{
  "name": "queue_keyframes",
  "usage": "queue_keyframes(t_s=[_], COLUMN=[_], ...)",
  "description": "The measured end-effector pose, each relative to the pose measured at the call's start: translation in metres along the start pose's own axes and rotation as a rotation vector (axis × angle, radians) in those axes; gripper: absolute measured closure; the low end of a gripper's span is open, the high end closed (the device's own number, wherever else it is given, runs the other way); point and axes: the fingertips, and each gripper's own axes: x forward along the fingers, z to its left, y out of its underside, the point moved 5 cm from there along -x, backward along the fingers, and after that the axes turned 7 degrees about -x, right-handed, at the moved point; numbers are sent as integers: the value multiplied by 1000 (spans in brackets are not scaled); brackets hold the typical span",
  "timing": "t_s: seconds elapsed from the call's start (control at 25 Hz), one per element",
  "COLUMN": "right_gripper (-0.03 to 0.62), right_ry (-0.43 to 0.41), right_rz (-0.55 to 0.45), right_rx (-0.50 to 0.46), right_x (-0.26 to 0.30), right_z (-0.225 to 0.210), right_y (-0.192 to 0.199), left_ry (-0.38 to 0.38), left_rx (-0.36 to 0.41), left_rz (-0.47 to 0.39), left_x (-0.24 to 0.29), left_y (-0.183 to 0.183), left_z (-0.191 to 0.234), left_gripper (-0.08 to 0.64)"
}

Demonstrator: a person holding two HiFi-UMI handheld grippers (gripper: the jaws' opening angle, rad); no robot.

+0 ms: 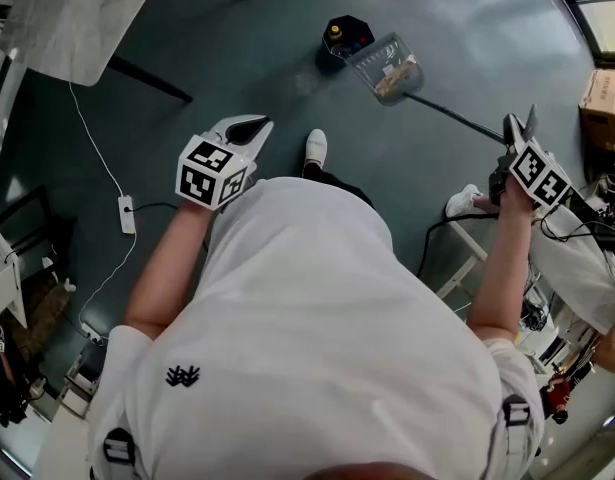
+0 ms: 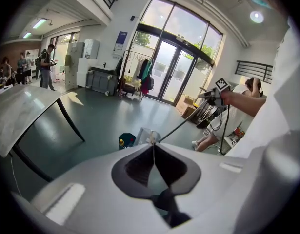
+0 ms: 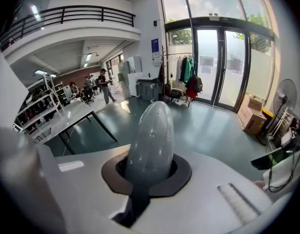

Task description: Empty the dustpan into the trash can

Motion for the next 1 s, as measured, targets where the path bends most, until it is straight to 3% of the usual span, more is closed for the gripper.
queue_keyframes(t_s=[0.28,0.52,1.0], right_gripper=[589,589,589], right_ry=[-69,-99,-116], right_rz=[39,77,111], right_rx=[-112,-209,-644], right_x=[95,158,215], right_z=[-5,17,110], right_y=[-42,-70,-103], left_ry=[-57,-70,-116], left_rx=[-19,-50,-98], left_rz=[-6,-21,-31], left_x=[35,38,20], left_y=[-26,-33,-35], left_z=[-1,6,39], left_gripper=[500,500,500])
